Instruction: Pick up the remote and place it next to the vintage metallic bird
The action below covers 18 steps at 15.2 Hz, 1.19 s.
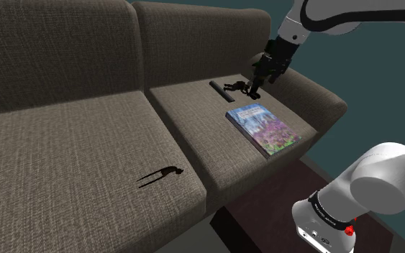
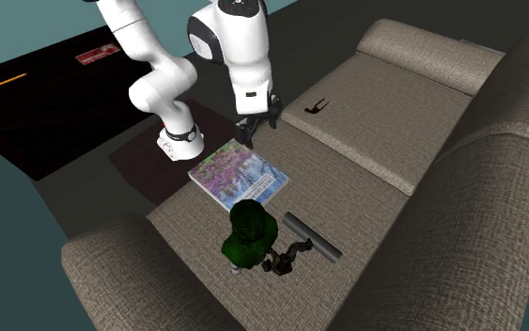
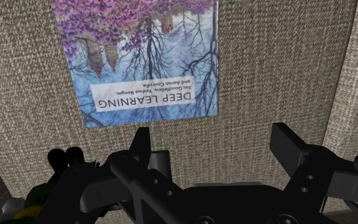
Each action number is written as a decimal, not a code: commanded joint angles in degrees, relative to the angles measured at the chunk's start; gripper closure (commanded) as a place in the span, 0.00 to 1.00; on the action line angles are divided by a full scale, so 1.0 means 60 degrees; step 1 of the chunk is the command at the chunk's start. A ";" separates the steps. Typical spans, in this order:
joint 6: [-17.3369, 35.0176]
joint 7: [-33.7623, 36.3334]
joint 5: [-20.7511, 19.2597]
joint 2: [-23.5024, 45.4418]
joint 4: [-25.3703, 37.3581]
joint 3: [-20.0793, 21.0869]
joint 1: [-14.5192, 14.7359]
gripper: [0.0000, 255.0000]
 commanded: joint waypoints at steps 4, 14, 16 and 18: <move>0.0838 -0.0287 0.0069 0.1903 0.0930 -0.0220 -0.0046 0.00; 0.1709 -0.0860 0.0475 0.5670 0.3522 -0.0506 -0.0247 0.00; 0.1744 -0.0953 0.0570 0.6436 0.4191 -0.0525 -0.0322 0.00; 0.1732 -0.1032 0.0660 0.7211 0.4918 -0.0536 -0.0407 0.00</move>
